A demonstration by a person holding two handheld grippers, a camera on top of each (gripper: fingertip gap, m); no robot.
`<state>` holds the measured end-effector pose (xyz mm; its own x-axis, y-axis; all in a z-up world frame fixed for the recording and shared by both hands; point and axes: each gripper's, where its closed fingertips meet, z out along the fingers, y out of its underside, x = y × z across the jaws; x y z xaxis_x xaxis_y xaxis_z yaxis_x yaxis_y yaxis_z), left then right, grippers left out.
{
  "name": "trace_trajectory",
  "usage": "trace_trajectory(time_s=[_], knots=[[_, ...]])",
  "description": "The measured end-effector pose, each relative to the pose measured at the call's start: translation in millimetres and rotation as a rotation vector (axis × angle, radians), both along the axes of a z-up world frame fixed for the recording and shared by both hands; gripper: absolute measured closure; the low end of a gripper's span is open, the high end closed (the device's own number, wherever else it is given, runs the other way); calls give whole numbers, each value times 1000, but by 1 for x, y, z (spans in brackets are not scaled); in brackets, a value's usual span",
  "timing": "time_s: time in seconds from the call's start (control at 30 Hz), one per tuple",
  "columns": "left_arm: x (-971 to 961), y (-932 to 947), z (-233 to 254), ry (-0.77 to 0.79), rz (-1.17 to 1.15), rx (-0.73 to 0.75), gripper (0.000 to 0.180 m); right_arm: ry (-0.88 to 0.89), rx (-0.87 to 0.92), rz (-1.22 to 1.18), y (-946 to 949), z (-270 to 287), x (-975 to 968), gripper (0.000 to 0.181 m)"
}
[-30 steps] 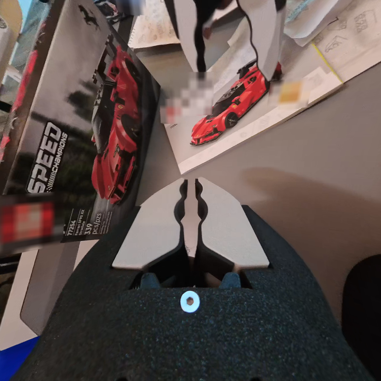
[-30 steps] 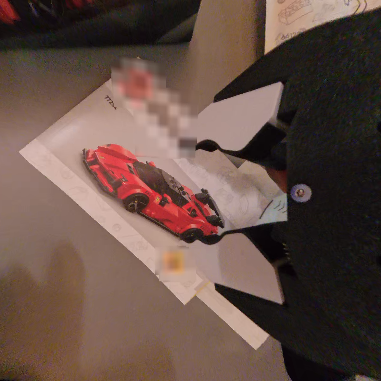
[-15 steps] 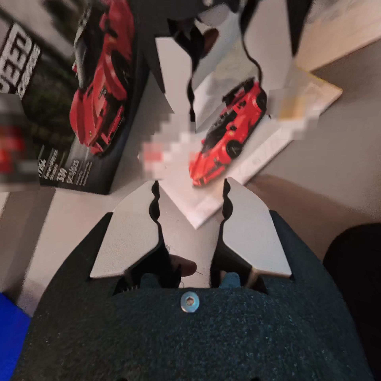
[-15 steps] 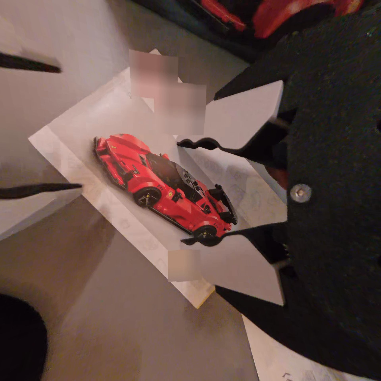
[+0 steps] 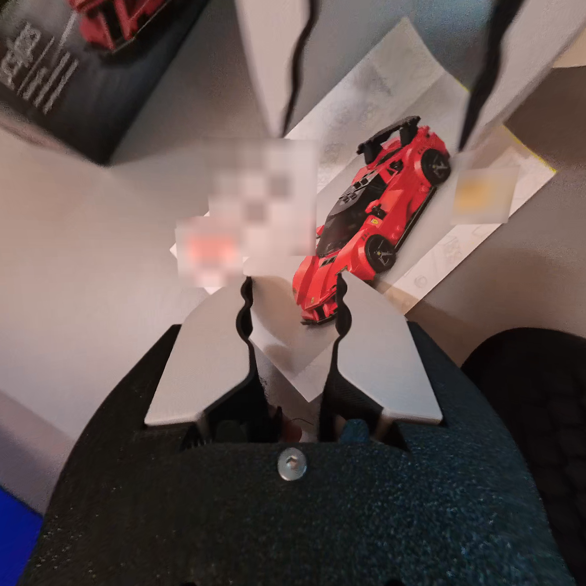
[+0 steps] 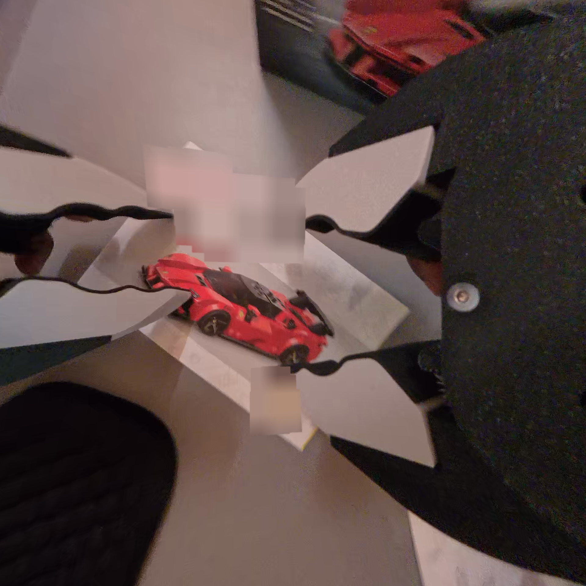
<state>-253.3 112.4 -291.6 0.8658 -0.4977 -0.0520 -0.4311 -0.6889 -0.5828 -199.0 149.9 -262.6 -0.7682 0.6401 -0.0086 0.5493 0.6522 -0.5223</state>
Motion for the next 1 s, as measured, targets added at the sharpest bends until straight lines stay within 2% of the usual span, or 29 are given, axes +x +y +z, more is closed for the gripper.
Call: trace_trajectory(time_s=[0.07,0.13,0.27,0.3,0.67,1.0], knots=[[-9,-4,0,-21,50,7,128,-65,-5,-152,2,3,13,108],[-16,-9,0,-18,101,10,128,-159,19,-226,-6,-9,32,90],[-23,-15,1,-19,152,16,129,-165,171,-280,-12,-35,36,80],[-26,-15,1,-11,162,11,129,-167,163,-285,-14,-35,32,78],[-96,-23,2,15,294,-73,130,-106,130,-99,-2,-35,-46,77],[-118,-29,2,11,335,-48,130,-84,109,-60,-4,-35,-71,76]])
